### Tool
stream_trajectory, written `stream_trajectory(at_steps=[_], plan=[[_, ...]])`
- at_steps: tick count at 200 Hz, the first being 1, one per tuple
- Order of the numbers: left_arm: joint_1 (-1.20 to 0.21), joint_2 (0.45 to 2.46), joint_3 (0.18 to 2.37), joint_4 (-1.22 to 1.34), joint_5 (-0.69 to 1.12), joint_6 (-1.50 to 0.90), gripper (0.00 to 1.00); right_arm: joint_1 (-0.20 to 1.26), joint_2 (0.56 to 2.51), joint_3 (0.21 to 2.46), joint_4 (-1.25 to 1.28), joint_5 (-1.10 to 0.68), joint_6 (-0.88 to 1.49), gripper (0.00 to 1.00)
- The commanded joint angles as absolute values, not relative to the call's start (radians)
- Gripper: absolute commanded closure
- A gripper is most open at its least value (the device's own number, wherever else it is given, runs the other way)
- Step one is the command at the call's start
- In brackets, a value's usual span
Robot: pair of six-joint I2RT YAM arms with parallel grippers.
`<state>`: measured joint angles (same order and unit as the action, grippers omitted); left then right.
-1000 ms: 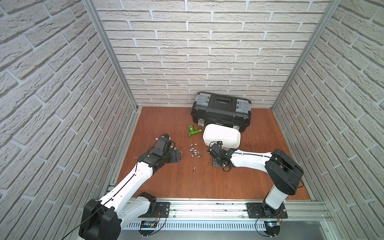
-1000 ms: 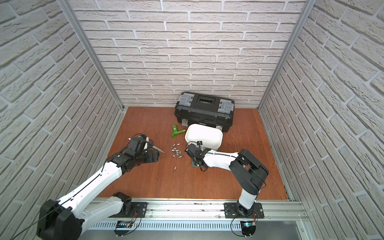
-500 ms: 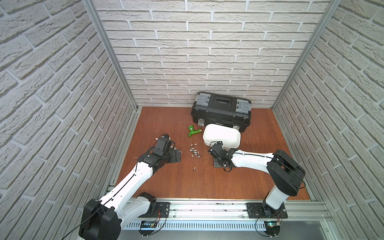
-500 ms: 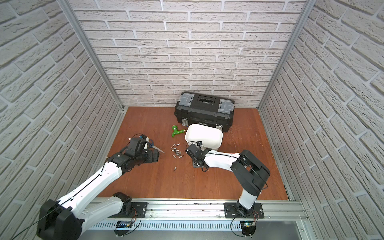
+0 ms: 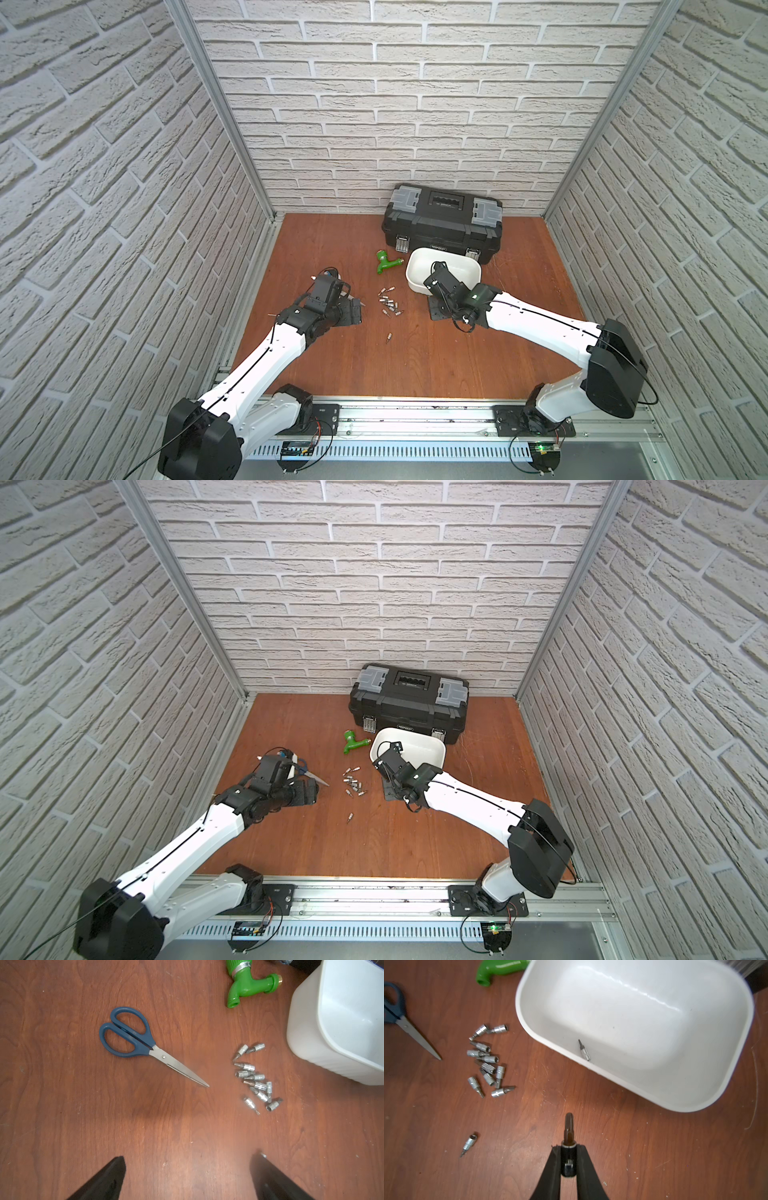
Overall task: Put the bit on the desktop into the storage box
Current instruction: Pick up the screwdriver bit from the center of the board, then place the screwdriver bit in the storage box.
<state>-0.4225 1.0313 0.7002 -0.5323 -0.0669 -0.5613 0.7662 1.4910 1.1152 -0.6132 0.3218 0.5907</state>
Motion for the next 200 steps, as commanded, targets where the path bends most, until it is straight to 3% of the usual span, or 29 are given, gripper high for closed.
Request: stream_trajectory(at_steps=[1,119,200], plan=[[-0.430,1.034,0.721,-0.541,-0.081,-0.561,0.02,0.742,1.455,1.186,-0.658,0.354,0.521,0.91],[-0.432,1.025,0.723,-0.554,-0.087,-0.560,0.02,0.465,1.610,1.325,-0.629,0.255,0.359,0.91],[-0.434,1.058,0.747,-0.549,-0.081,-0.552,0.02,0.410,1.786,1.365,-0.580,0.203,0.363,0.91]])
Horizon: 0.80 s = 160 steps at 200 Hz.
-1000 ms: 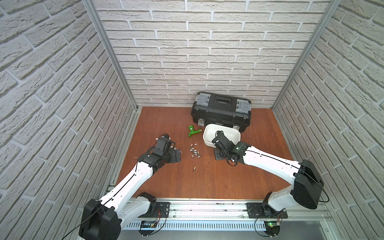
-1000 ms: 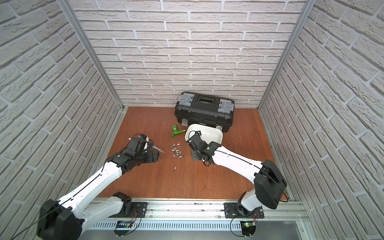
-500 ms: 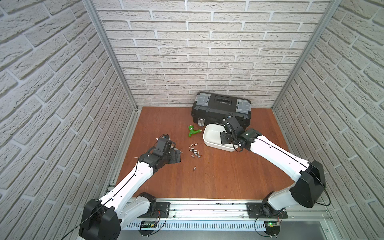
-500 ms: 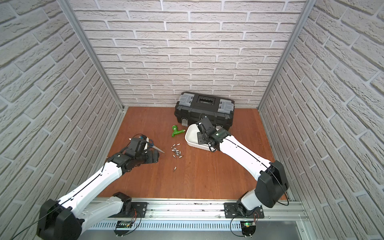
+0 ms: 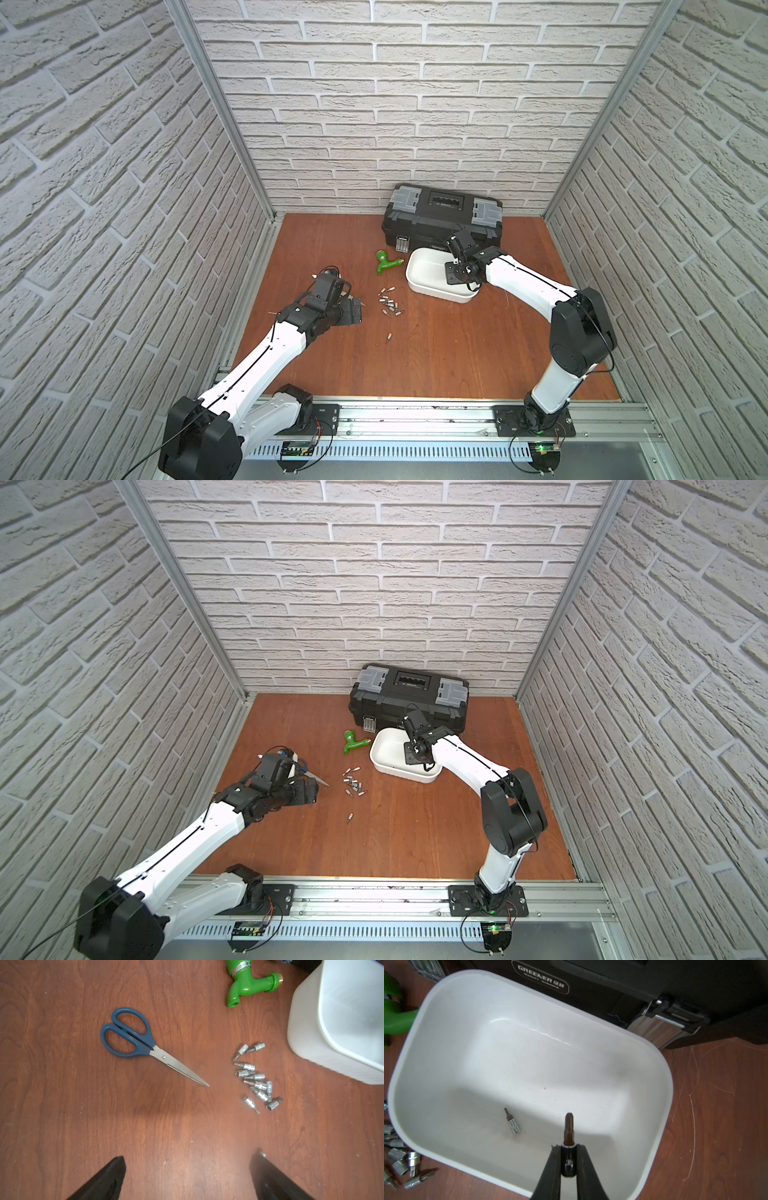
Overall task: Put the bit on the desktop into the storage box
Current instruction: Place the screwdriver bit in the storage box.
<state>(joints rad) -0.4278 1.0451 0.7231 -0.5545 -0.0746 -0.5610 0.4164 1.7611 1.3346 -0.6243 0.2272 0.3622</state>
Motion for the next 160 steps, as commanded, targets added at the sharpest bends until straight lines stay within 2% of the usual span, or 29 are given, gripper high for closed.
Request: stream_trajectory(at_steps=[1,160], plan=[[-0.434,1.059,0.748,-0.549,-0.082,-0.552,0.01,0.410,1.788,1.365,-0.580,0.203,0.364,0.91],[-0.436,1.078,0.756,-0.555,-0.087,-0.535,0.02,0.401,1.939,1.373,-0.568,0.207,0.356,0.89]])
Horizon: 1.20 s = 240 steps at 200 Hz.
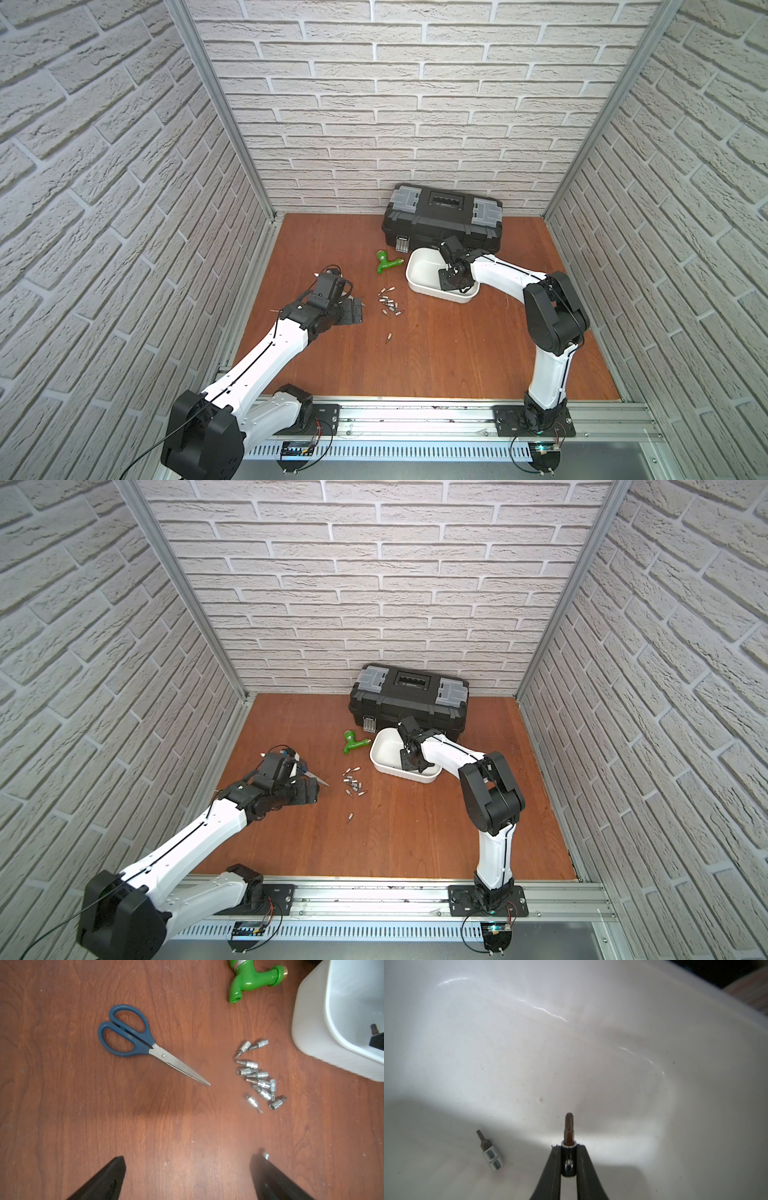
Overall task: Put the bit on the desktop into the storage box
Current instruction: Place the screwdriver bit in the storage box.
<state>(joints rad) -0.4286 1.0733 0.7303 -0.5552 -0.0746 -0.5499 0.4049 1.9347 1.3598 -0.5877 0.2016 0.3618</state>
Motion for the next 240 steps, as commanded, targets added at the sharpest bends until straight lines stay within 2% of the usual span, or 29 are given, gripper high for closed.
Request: stream_trajectory(at_steps=[1,67,134,183,240], plan=[[-0.437,1.078,0.757,-0.555,-0.088,-0.534,0.02,0.402,1.940,1.373,-0.568,0.207,0.356,0.89],[-0.437,1.081,0.757,-0.553,-0.086,-0.537,0.02,0.400,1.949,1.369,-0.568,0.206,0.357,0.88],[-0.442,1.071,0.761,-0.565,-0.089,-0.540,0.02,0.399,1.917,1.376,-0.589,0.211,0.345,0.80],[-0.454,1.065,0.771,-0.579,-0.094,-0.539,0.02,0.400,1.853,1.371,-0.610,0.233,0.324,0.53],[-0.514,1.052,0.771,-0.577,-0.094,-0.543,0.01,0.400,1.682,1.328,-0.624,0.274,0.316,0.46]])
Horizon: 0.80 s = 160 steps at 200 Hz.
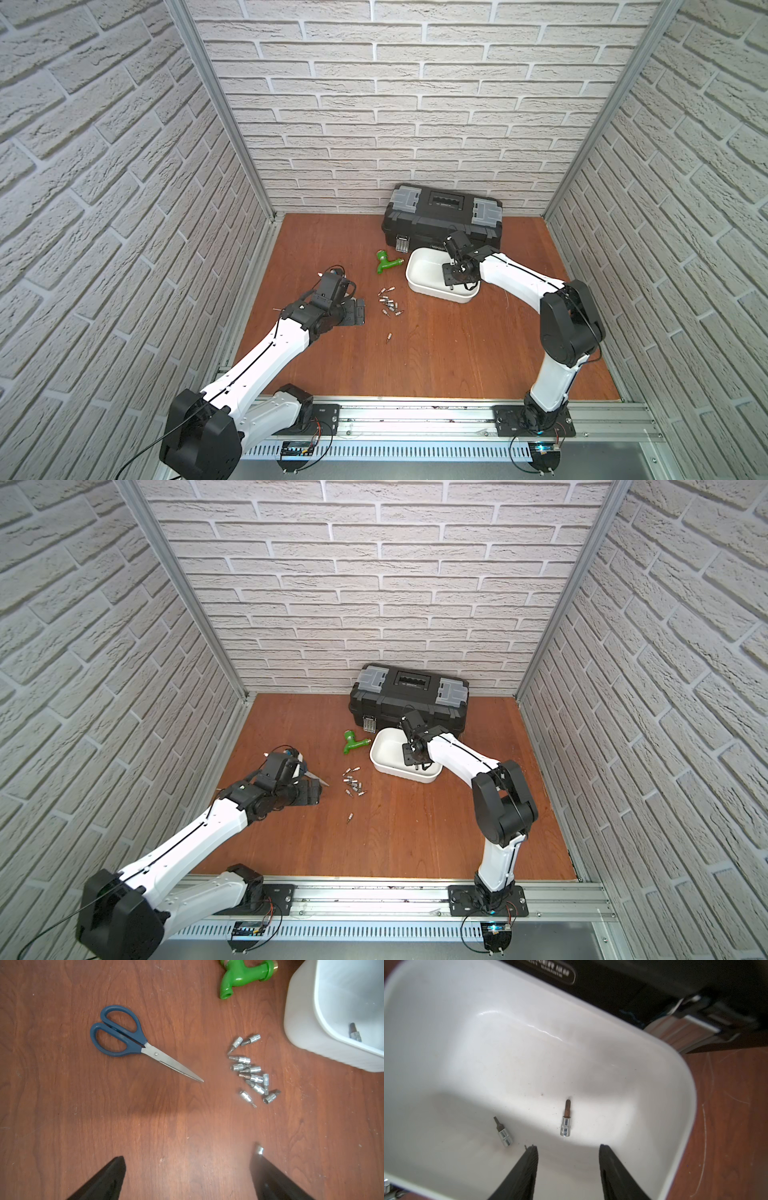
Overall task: Put the bit on the desktop into the storage box
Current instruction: Place the screwdriver bit in the storage box.
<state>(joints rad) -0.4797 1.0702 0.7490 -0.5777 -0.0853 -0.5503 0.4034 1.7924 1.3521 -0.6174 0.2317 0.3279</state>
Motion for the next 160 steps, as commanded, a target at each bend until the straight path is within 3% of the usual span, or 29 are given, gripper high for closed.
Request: stream_trajectory(at_steps=[1,31,92,121,160], plan=[[-0.517,1.052,0.771,-0.577,-0.095,-0.544,0.02,0.399,1.678,1.327,-0.624,0.274,0.317,0.46],[-0.587,1.061,0.784,-0.587,-0.127,-0.562,0.02,0.400,1.537,1.262,-0.624,0.351,0.326,0.44],[-0.740,1.172,0.879,-0.651,-0.203,-0.564,0.02,0.385,1.162,1.040,-0.606,0.512,0.357,0.22],[-0.790,1.255,0.918,-0.656,-0.205,-0.541,0.02,0.380,0.987,0.950,-0.620,0.573,0.386,0.00],[-0.829,1.367,0.976,-0.671,-0.198,-0.529,0.11,0.370,0.751,0.843,-0.625,0.642,0.421,0.02]])
